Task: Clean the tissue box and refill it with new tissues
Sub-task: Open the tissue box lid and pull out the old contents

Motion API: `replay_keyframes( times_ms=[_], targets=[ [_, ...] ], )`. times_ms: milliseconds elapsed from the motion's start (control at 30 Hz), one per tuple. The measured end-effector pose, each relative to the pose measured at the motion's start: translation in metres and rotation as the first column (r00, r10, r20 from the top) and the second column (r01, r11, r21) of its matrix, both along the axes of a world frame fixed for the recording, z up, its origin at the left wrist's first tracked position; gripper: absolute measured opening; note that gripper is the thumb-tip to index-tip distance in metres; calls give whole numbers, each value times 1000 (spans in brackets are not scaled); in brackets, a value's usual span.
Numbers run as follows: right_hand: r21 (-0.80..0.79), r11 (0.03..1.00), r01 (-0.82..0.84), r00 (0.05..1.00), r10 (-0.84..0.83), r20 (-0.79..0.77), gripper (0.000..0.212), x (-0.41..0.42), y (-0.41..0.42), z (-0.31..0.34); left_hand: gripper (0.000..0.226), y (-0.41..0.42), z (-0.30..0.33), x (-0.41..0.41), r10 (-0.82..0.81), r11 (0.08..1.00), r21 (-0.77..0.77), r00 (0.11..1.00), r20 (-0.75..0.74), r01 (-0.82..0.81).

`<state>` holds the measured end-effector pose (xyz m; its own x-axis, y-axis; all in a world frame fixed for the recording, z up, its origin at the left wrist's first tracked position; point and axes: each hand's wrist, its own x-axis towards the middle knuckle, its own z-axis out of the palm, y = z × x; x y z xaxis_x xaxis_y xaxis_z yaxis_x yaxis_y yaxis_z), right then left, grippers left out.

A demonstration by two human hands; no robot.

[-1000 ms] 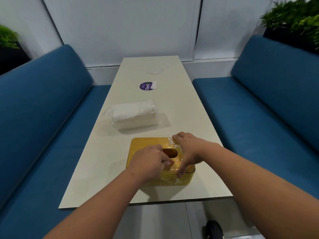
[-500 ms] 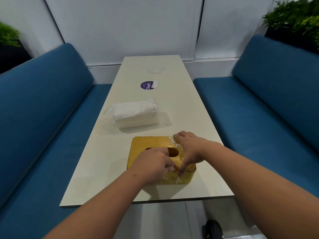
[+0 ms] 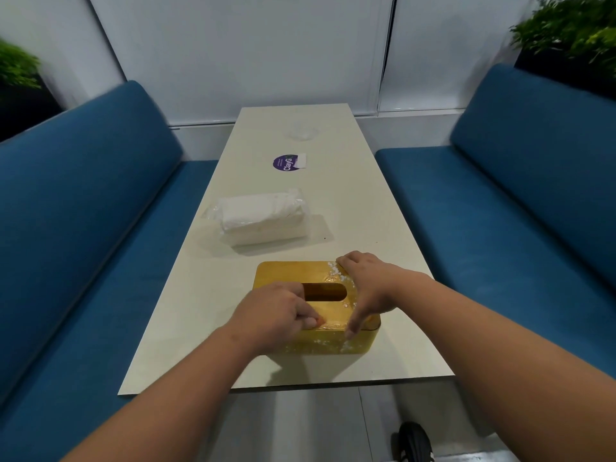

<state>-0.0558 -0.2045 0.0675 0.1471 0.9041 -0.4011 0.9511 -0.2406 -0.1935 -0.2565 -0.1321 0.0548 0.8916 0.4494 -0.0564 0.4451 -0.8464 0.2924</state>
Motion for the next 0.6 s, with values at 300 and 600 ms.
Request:
replay_keyframes(
  times_ms=[300, 600],
  targets=[
    [-5, 1000, -9, 1000, 9, 23, 138, 0, 0, 0, 24, -12, 1, 9, -6, 1000, 10, 1000, 2, 6],
    [321, 913, 252, 916, -118, -384, 96, -4, 4, 19, 26, 18, 50, -8, 596, 774, -449, 755, 275, -447]
  ],
)
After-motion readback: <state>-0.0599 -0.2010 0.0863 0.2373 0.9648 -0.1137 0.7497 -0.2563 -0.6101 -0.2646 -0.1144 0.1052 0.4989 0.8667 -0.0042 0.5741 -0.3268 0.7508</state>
